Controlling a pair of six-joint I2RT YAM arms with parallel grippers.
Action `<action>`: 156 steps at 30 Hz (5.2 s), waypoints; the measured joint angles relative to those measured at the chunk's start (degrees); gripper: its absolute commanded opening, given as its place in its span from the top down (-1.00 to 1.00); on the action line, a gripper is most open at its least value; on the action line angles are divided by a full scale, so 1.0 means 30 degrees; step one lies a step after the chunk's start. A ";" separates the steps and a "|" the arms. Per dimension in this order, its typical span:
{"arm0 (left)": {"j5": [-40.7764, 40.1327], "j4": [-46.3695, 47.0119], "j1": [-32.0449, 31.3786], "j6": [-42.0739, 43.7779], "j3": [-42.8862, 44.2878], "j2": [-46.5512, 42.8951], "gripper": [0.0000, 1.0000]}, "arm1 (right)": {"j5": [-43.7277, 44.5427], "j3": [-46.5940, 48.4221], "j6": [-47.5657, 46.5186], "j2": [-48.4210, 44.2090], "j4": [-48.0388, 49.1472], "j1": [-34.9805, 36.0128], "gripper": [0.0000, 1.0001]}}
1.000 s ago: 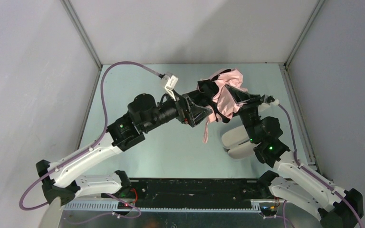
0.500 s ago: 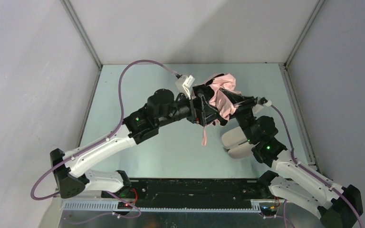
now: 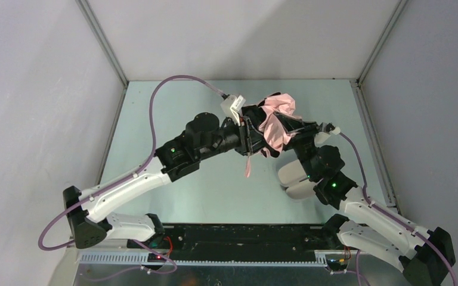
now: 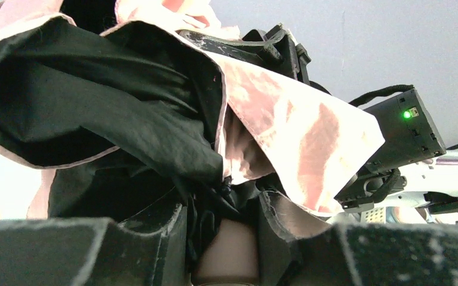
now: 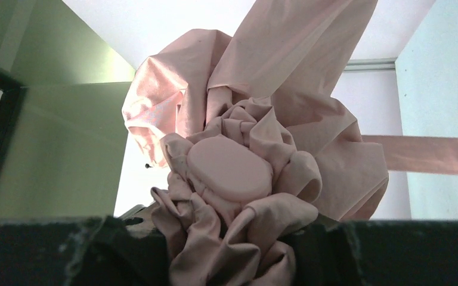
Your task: Put away the umbrella
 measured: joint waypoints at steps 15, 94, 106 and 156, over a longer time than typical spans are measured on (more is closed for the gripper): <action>0.1326 -0.2062 0.2929 0.1166 0.0000 -0.2237 1.00 | -0.1428 0.0007 0.0328 -0.1661 -0.1727 -0.0437 -0.99; 1.0586 -0.1326 0.4415 -0.7570 0.2994 -0.4262 1.00 | -2.1609 0.2776 -1.7719 1.2575 1.8425 -0.2412 -0.24; 1.0630 -0.1290 0.4408 -0.7672 0.3395 -0.4197 1.00 | -2.1886 0.3155 -1.7005 1.2910 1.8615 -0.2273 1.00; 0.3031 -0.2295 0.2382 0.8655 -0.1180 -0.3446 1.00 | -1.8557 0.2871 -0.3140 0.1851 0.8153 -0.4546 1.00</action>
